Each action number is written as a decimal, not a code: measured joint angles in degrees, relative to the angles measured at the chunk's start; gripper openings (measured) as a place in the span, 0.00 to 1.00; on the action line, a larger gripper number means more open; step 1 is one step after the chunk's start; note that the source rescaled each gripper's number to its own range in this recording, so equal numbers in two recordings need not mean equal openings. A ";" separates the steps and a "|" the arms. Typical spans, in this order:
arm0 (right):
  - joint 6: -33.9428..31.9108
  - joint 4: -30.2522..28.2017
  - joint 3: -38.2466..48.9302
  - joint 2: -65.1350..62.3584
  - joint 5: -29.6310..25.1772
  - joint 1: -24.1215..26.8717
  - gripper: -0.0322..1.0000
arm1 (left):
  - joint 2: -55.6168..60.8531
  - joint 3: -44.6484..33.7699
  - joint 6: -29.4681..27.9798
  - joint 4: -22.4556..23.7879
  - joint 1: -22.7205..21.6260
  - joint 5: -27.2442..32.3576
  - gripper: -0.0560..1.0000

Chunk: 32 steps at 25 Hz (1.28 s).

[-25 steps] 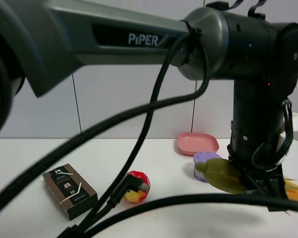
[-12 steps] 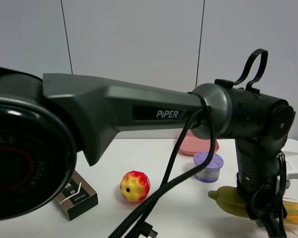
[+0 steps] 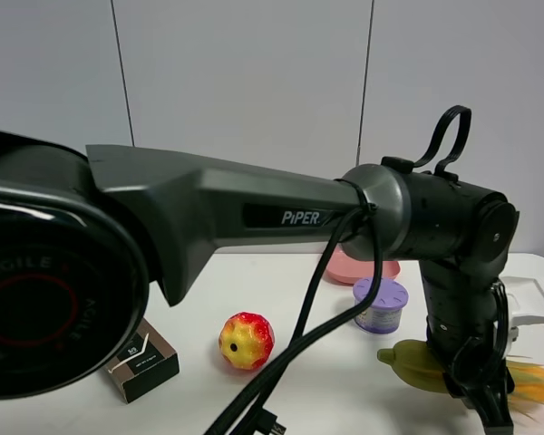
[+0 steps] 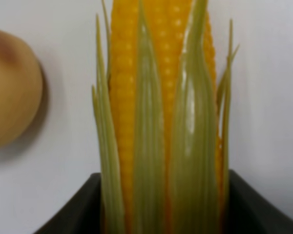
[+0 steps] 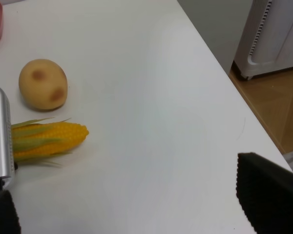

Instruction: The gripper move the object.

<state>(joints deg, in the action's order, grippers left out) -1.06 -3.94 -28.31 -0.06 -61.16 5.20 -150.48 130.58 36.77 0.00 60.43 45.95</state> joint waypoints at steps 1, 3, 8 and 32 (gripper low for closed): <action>0.00 0.00 0.00 0.00 0.00 0.00 1.00 | 0.00 0.00 0.00 0.00 -0.06 -0.07 0.07; 0.00 0.00 0.00 0.00 0.00 0.00 1.00 | 0.00 0.00 0.00 0.00 -0.06 -0.20 0.07; 0.00 0.00 0.00 0.00 0.00 0.00 1.00 | 0.00 0.00 0.04 0.00 -0.06 0.16 0.08; 0.00 0.00 0.00 0.00 0.00 0.00 1.00 | 9.82 0.05 -3.65 6.52 -0.58 17.57 0.88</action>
<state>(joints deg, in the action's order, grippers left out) -1.06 -3.94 -28.31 -0.06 -61.16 5.20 -140.66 130.64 33.12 6.52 59.85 63.52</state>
